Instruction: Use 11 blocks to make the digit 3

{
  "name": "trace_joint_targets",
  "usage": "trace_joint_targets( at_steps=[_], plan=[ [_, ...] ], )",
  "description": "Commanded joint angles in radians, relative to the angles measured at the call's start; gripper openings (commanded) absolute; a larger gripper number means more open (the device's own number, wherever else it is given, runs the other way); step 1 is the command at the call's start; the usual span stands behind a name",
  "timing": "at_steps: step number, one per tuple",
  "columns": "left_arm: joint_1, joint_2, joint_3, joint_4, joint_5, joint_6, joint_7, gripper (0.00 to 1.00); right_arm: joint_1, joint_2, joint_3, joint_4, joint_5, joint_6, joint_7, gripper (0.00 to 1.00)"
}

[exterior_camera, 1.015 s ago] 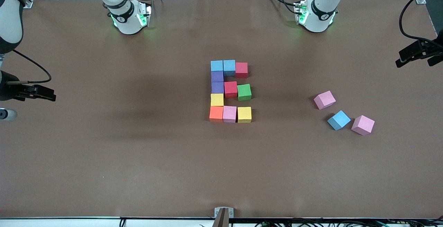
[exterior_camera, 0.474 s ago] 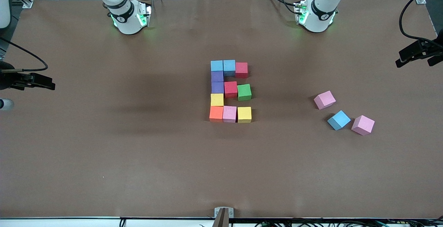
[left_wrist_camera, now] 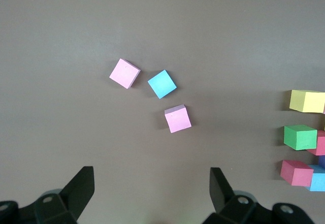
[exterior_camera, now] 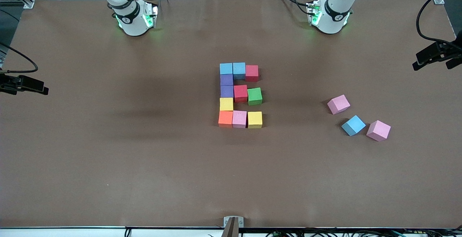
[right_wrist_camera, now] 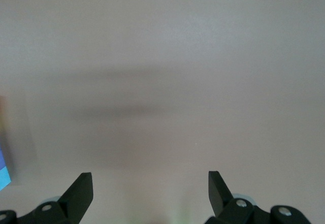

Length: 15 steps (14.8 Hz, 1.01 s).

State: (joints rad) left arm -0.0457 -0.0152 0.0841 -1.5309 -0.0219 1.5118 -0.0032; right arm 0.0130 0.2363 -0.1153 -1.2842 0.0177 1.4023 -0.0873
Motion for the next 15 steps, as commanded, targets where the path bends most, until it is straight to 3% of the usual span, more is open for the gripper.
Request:
trace_joint_targets(
  at_steps=[1,10,15],
  plan=[
    [-0.006,0.009,0.006,0.020,-0.010,-0.001,0.006,1.00,0.022,-0.066,0.011,-0.039,-0.031,0.000,-0.002,1.00],
    [-0.006,0.009,0.006,0.020,-0.010,-0.001,0.003,1.00,-0.008,-0.300,0.016,-0.323,-0.031,0.104,-0.003,1.00],
    [-0.005,0.009,0.006,0.020,-0.010,-0.001,0.003,1.00,-0.034,-0.330,0.052,-0.331,-0.031,0.073,-0.003,1.00]
  ],
)
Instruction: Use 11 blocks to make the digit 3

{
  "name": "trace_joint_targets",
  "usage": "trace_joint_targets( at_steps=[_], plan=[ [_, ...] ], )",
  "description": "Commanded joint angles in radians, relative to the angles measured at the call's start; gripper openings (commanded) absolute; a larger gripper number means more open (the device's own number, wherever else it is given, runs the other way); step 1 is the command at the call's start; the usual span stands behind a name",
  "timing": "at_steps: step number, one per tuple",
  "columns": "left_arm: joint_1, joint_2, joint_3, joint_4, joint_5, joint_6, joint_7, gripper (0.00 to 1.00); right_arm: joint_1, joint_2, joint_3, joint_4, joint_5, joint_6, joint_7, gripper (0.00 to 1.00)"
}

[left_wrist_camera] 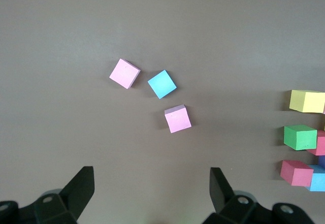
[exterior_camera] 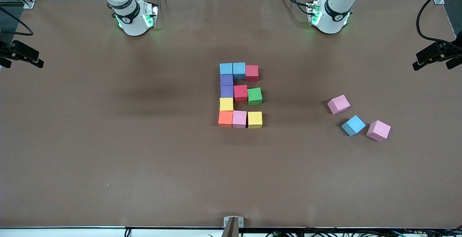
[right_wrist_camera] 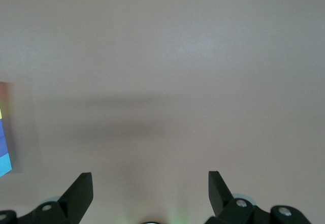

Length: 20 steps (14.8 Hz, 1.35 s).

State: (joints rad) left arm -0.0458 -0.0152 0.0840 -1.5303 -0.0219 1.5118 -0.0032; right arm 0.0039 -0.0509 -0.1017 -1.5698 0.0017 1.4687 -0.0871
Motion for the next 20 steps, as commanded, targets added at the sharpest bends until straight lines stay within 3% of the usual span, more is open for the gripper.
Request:
trace_joint_targets(
  at_steps=[1,7,20],
  plan=[
    [-0.005,0.009,0.006,0.019,-0.010,-0.001,0.003,1.00,-0.021,-0.044,0.040,-0.042,-0.017,-0.004,-0.005,1.00],
    [-0.006,0.009,0.006,0.019,-0.010,-0.001,0.003,1.00,-0.018,-0.043,0.042,0.022,-0.017,-0.077,-0.003,1.00],
    [-0.005,0.009,0.006,0.019,-0.013,-0.001,0.003,1.00,-0.022,-0.041,0.034,0.023,-0.014,-0.090,0.000,1.00]
  ],
)
